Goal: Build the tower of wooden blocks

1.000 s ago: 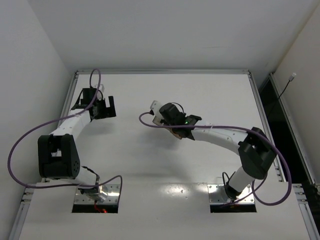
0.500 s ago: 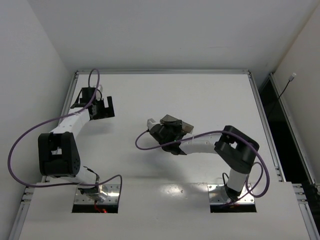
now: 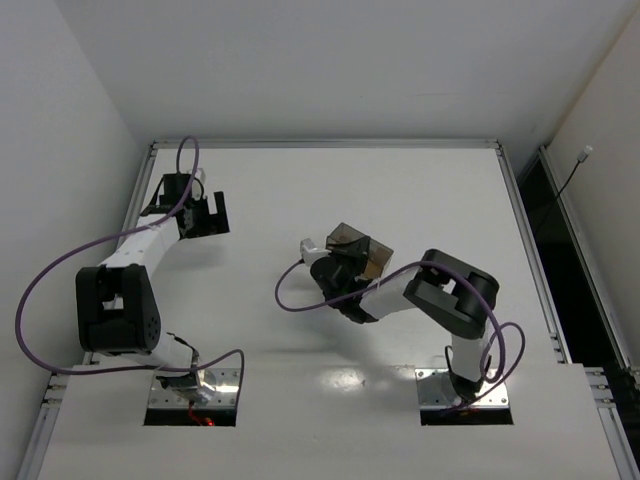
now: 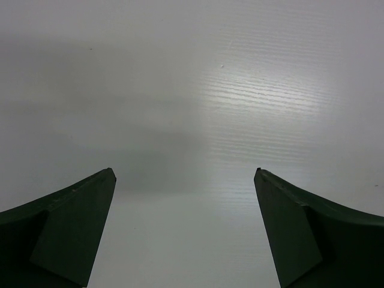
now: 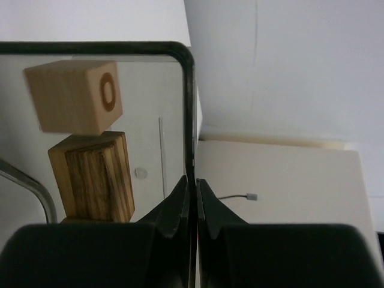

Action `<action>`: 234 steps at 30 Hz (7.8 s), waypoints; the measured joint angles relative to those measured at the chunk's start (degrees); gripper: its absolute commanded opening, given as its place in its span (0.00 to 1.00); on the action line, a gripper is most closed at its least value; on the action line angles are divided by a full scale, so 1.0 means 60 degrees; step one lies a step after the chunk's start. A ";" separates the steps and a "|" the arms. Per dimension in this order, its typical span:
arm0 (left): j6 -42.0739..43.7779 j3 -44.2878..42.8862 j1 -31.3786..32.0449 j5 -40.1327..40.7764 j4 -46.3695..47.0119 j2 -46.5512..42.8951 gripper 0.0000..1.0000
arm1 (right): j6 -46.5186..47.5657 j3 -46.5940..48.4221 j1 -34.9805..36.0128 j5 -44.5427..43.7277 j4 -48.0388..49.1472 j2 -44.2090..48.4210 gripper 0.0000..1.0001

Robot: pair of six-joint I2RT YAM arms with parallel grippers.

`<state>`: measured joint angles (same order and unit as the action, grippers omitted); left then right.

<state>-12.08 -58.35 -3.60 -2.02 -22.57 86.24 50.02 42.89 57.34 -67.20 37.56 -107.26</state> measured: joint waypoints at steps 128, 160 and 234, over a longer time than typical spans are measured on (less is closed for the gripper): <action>0.4069 -0.3045 0.9165 0.0025 -0.0295 0.3687 0.82 | -0.5118 0.3457 -1.1916 1.6994 -1.2050 0.5781 0.98; 0.2361 0.0025 0.6211 -0.3978 0.3111 0.1942 0.00 | -0.4266 0.3850 -1.1967 1.9740 -1.3231 0.4696 0.89; -0.0510 0.0153 0.5442 -0.8298 0.5799 0.0852 0.82 | 0.0506 0.9242 -0.6830 2.1697 -1.9067 -0.0637 0.00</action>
<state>-15.14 -57.43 29.06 -51.81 12.23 91.35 53.06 98.35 16.36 62.98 -76.84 -111.09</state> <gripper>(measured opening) 0.670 0.309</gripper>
